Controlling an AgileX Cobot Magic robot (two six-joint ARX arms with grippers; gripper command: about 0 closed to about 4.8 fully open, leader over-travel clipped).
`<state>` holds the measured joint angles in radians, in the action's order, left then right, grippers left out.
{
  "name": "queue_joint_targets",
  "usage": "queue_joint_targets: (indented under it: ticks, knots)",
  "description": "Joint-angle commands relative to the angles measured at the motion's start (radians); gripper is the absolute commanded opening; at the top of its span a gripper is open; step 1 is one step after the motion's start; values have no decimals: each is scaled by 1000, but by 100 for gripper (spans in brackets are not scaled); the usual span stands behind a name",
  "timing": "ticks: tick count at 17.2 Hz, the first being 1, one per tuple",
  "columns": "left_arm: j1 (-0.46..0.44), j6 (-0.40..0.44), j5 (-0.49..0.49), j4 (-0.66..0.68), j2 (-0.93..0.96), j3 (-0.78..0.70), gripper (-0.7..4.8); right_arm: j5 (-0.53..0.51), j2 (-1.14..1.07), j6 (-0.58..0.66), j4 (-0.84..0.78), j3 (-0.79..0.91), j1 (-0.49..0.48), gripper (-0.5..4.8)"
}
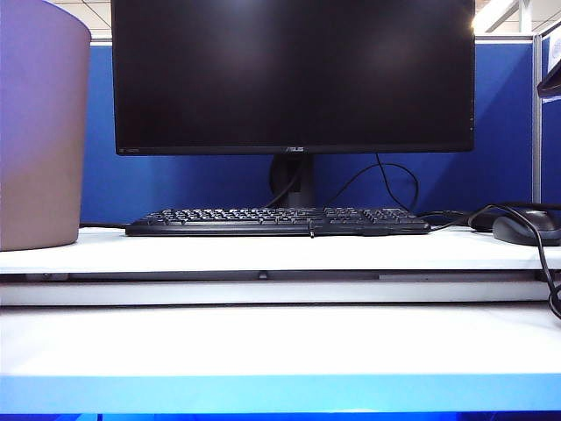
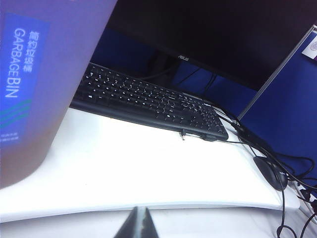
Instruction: Pick up all paper balls from the table and place them in the pink trash can.
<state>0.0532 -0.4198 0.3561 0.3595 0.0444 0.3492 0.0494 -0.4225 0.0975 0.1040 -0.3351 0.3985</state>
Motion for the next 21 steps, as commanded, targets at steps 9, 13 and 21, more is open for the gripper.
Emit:
queue_joint_targets:
  ticks: [9,13,21]
  knots:
    - [-152,437,-133,-316,-41,-279,-4,0,5,5,4,-2,0,-5]
    - [-150,427,-137,-413,-41,-342,-4,0,5,5,4,-2,0,-5]
    - [-150,331,-248,-406,-41,-342,-4,0,5,5,5,-2,0,-5]
